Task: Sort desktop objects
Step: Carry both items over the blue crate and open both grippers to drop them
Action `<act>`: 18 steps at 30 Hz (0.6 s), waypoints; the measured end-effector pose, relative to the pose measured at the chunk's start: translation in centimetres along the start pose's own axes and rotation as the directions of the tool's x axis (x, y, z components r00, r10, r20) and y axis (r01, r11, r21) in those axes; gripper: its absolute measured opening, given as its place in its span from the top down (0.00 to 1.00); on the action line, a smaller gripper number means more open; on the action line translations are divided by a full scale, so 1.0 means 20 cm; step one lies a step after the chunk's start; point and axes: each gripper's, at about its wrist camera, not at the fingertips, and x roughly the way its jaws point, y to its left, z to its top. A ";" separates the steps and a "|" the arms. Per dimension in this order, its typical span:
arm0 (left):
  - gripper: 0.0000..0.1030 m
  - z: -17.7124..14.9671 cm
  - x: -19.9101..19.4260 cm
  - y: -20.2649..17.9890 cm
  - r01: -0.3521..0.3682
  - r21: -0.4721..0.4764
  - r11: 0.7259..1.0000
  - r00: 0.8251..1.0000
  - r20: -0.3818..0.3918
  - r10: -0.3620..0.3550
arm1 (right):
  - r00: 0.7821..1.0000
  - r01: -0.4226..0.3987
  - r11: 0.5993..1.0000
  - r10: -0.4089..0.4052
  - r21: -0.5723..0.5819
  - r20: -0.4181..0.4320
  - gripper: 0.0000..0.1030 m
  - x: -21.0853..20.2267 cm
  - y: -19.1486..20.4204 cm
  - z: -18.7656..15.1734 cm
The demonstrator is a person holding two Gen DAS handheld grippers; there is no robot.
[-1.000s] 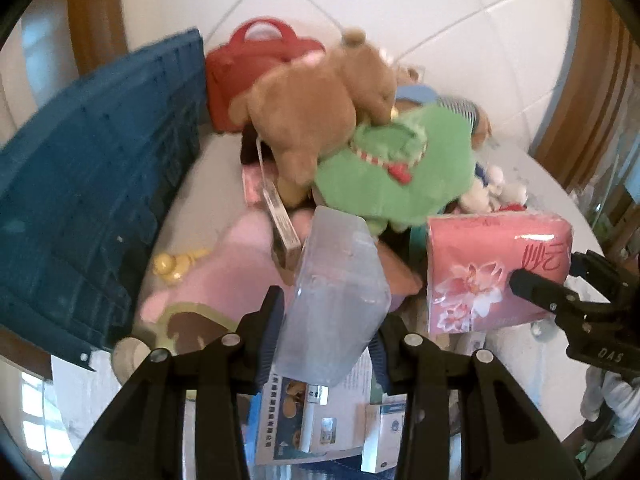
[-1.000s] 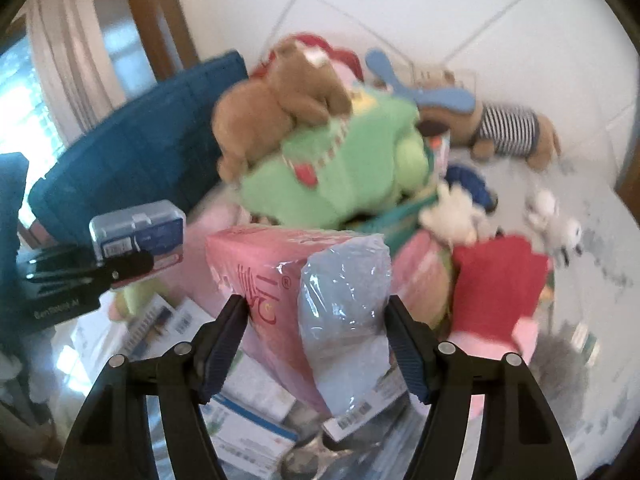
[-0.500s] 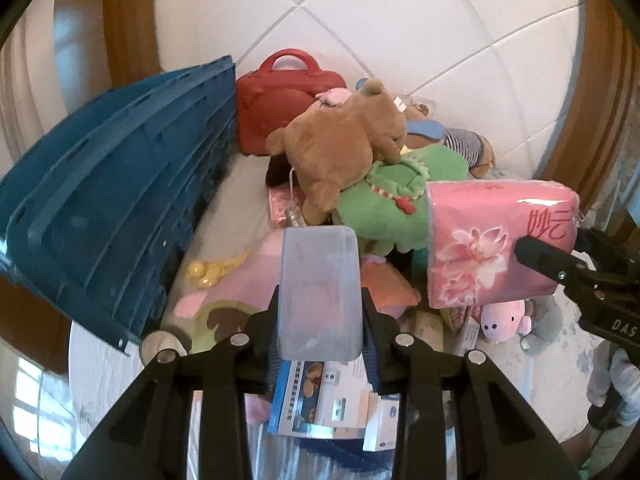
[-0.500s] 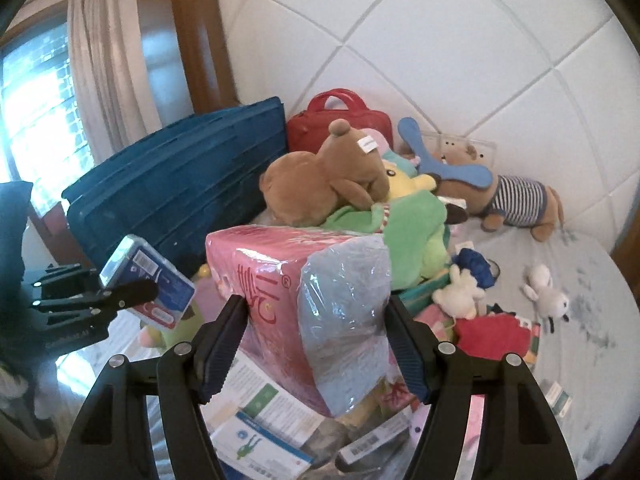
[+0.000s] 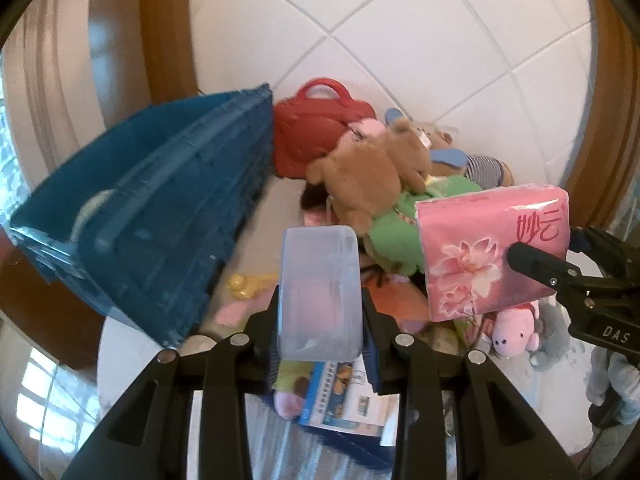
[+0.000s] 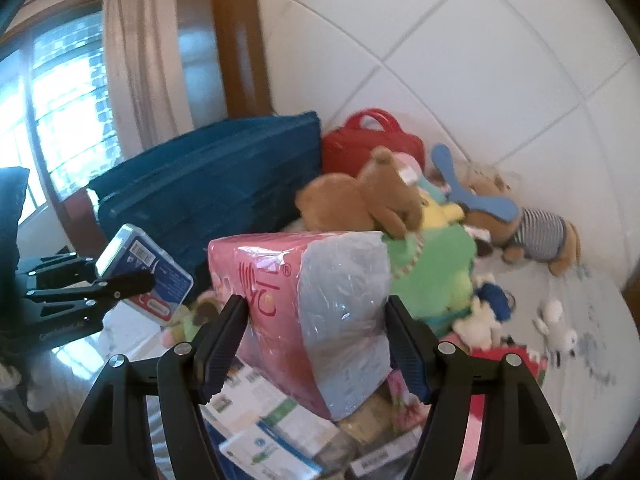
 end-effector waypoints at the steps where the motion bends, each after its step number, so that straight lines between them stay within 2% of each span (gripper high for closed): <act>1: 0.69 0.01 -0.02 0.02 -0.004 -0.003 1.000 1.000 0.011 0.004 | 1.000 -0.003 1.000 0.003 -0.009 0.008 0.33 0.00 0.02 0.02; 9: 0.69 0.21 -0.14 0.34 -0.025 -0.014 1.000 0.991 0.132 0.027 | 0.995 -0.007 0.997 0.014 -0.071 0.098 0.33 0.06 0.30 0.28; 13: 0.69 0.35 -0.16 0.59 -0.046 -0.013 0.999 0.984 0.174 0.047 | 0.989 -0.010 0.995 0.024 -0.098 0.145 0.33 0.15 0.50 0.46; 18: 0.69 0.51 -0.12 0.96 -0.104 -0.024 0.994 0.974 0.200 0.106 | 0.978 -0.021 0.991 0.048 -0.136 0.201 0.33 0.33 0.80 0.72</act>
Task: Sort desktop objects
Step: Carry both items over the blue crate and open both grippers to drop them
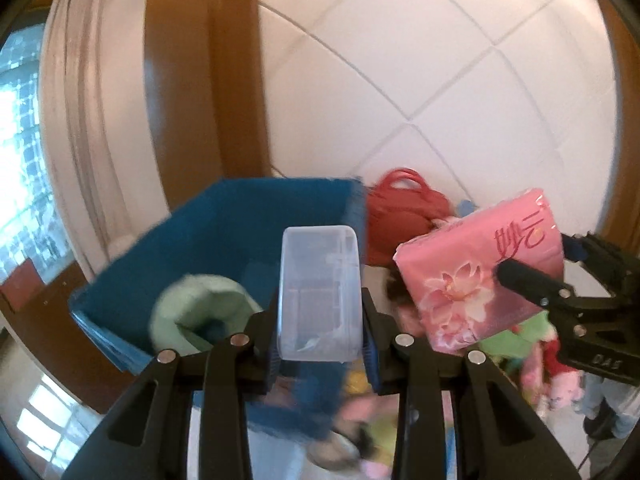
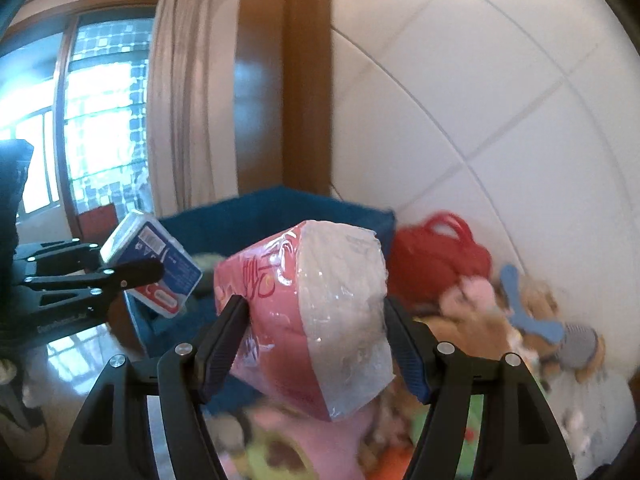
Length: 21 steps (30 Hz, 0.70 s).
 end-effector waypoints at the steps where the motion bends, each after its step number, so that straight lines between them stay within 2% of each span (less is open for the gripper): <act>1: 0.69 0.03 0.03 0.07 -0.015 0.001 1.000 1.000 0.002 0.015 | 1.000 -0.005 1.000 0.006 -0.003 0.009 0.33 0.06 0.05 0.05; 6: 0.69 0.05 0.25 0.38 -0.047 -0.011 0.999 0.997 -0.056 0.046 | 0.999 -0.034 0.999 0.034 -0.024 -0.004 0.34 0.35 0.27 0.19; 10: 0.69 0.00 0.44 0.55 -0.054 -0.026 0.998 0.990 -0.135 0.050 | 0.996 -0.059 0.998 0.057 -0.038 -0.067 0.34 0.58 0.42 0.19; 16: 0.69 -0.10 0.64 0.67 -0.039 -0.029 0.999 0.969 -0.245 0.031 | 0.978 -0.057 0.996 0.041 -0.075 -0.203 0.34 0.88 0.57 0.10; 21: 0.69 -0.13 0.71 0.70 -0.020 -0.030 0.999 0.962 -0.272 0.011 | 0.964 -0.034 0.996 0.012 -0.080 -0.267 0.34 0.98 0.60 0.03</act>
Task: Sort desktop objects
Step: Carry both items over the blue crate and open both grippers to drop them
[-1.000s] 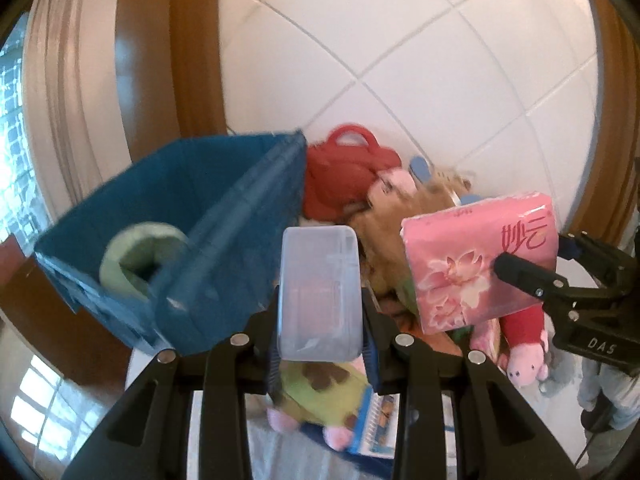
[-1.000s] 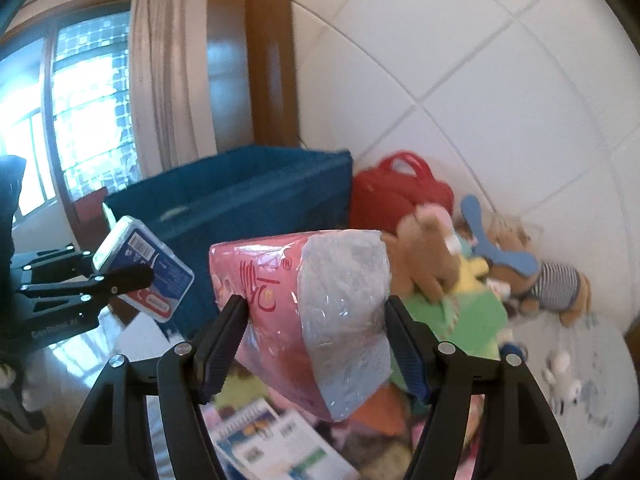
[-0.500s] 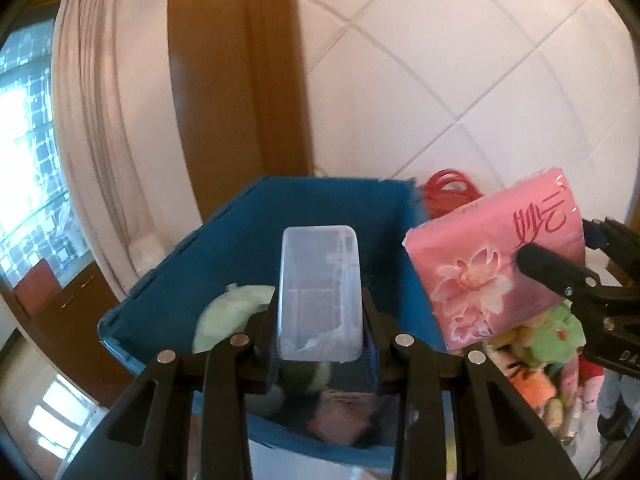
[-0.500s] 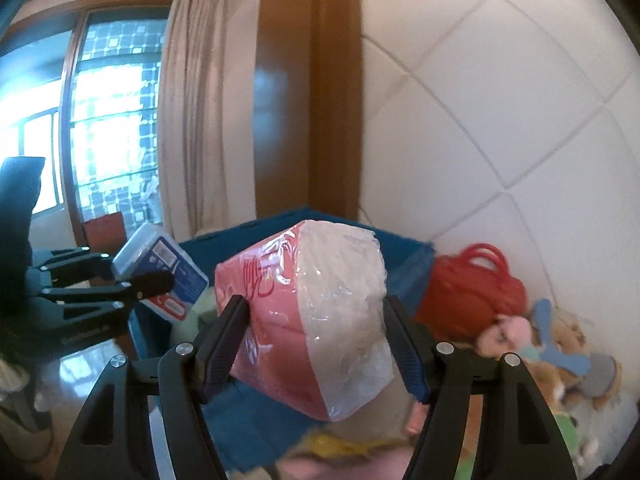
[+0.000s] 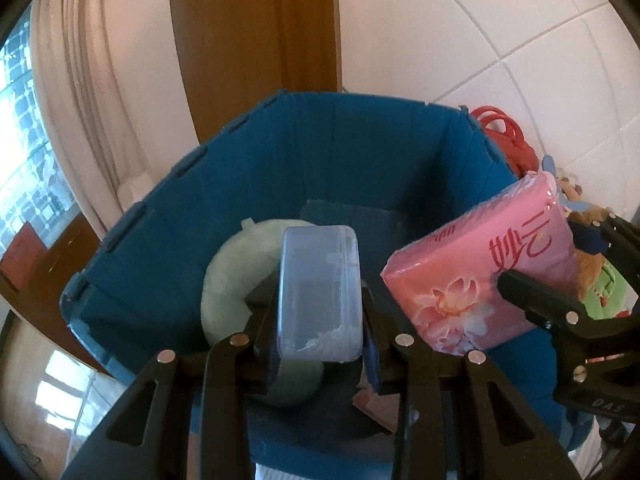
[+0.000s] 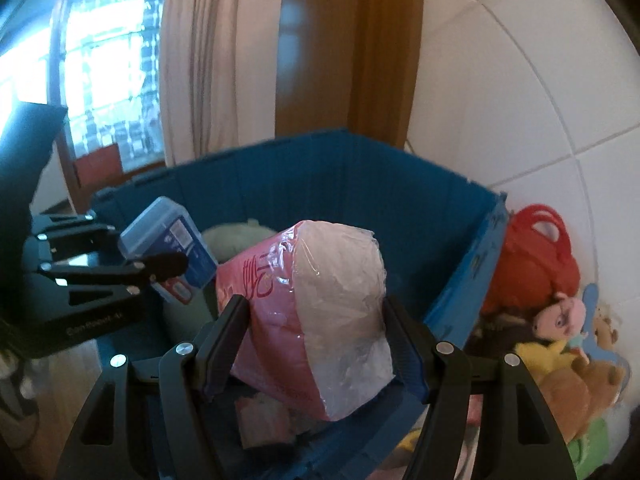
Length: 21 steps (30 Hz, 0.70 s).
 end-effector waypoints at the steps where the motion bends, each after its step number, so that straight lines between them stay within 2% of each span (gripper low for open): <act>1: 0.69 0.01 0.00 0.00 0.002 -0.001 1.000 1.000 -0.005 -0.002 | 1.000 0.005 1.000 -0.005 0.002 -0.011 0.34 0.02 0.00 -0.01; 2: 0.67 0.01 0.02 0.00 0.006 -0.003 1.000 1.000 -0.013 -0.006 | 1.000 0.008 1.000 -0.008 0.003 -0.014 0.34 0.02 0.00 -0.01; 4: 0.49 0.01 0.03 0.01 0.001 -0.005 1.000 1.000 -0.012 -0.001 | 1.000 0.017 1.000 -0.017 0.005 -0.020 0.34 0.02 0.00 -0.02; 6: 0.25 0.02 0.02 0.01 -0.005 -0.005 1.000 1.000 -0.002 0.005 | 1.000 0.024 1.000 -0.024 0.005 -0.020 0.34 0.01 0.00 -0.02; 7: 0.22 0.02 0.01 0.00 -0.009 -0.004 1.000 1.000 0.005 0.009 | 0.999 0.028 1.000 -0.028 0.005 -0.016 0.34 0.00 0.01 -0.02; 13: 0.22 0.01 0.00 -0.01 -0.013 0.001 1.000 1.000 0.008 0.013 | 0.999 0.041 0.999 -0.041 0.000 0.001 0.30 -0.05 0.01 -0.01; 14: 0.22 0.00 0.00 0.00 -0.013 0.001 1.000 1.000 0.006 0.013 | 0.999 0.042 0.999 -0.042 -0.001 0.002 0.25 -0.05 0.01 0.00; 15: 0.22 0.00 0.00 -0.01 -0.013 0.001 1.000 1.000 0.003 0.013 | 0.999 0.044 0.999 -0.044 -0.001 0.005 0.15 -0.06 0.01 0.00; 17: 0.22 0.00 -0.01 -0.01 -0.013 0.001 1.000 1.000 0.000 0.013 | 0.999 0.051 0.999 -0.051 -0.003 0.009 0.08 -0.07 0.02 -0.01; 21: 0.22 -0.02 -0.03 -0.01 -0.014 -0.001 1.000 1.000 -0.001 0.014 | 0.998 0.061 0.998 -0.061 -0.004 0.016 0.07 -0.10 0.02 -0.01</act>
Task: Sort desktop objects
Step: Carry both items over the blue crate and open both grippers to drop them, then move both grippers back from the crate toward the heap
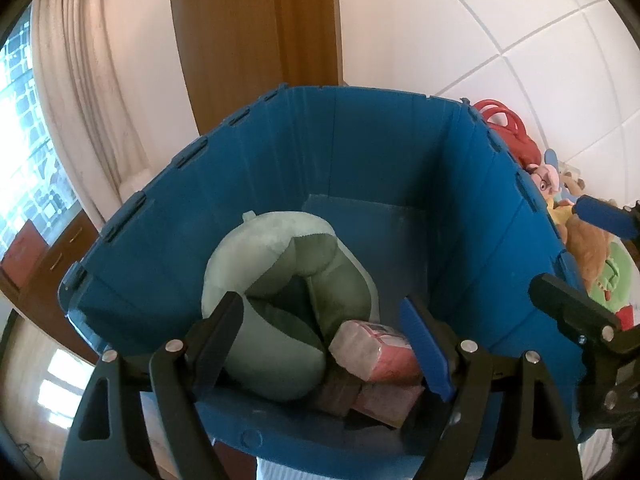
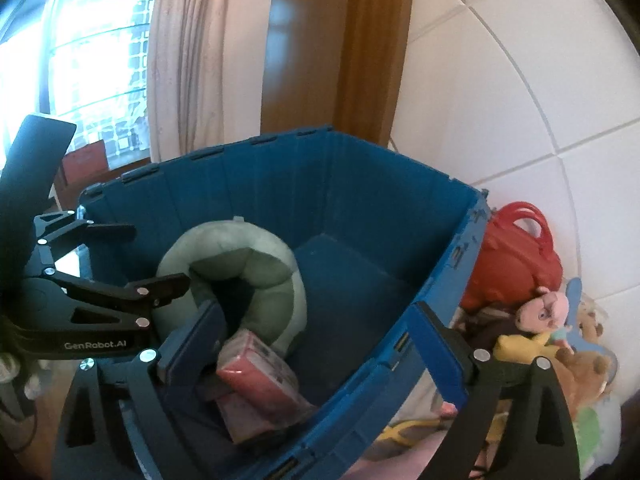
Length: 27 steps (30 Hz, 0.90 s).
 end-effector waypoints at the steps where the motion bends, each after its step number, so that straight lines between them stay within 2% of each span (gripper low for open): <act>1: 0.22 0.00 -0.01 0.00 0.001 0.000 1.000 1.000 0.001 -0.001 | 1.000 0.003 1.000 -0.003 0.001 0.002 0.07 -0.01 0.00 0.00; 9: 0.22 -0.04 -0.06 -0.02 0.000 -0.004 1.000 1.000 0.006 0.000 | 1.000 0.017 1.000 -0.017 0.016 0.013 0.00 -0.08 -0.02 -0.03; 15: 0.22 -0.10 -0.17 -0.07 0.016 -0.001 1.000 0.999 0.030 -0.016 | 0.999 0.028 0.998 -0.030 0.047 0.035 0.00 -0.18 -0.05 -0.09; 20: 0.22 -0.16 -0.27 -0.18 0.041 0.014 0.999 0.998 0.055 -0.042 | 0.998 0.045 0.995 -0.049 0.091 0.048 0.00 -0.30 -0.13 -0.18; 27: 0.22 -0.27 -0.41 -0.47 0.071 0.059 0.996 0.994 0.078 -0.076 | 0.995 0.072 0.985 -0.082 0.157 0.057 0.00 -0.51 -0.33 -0.36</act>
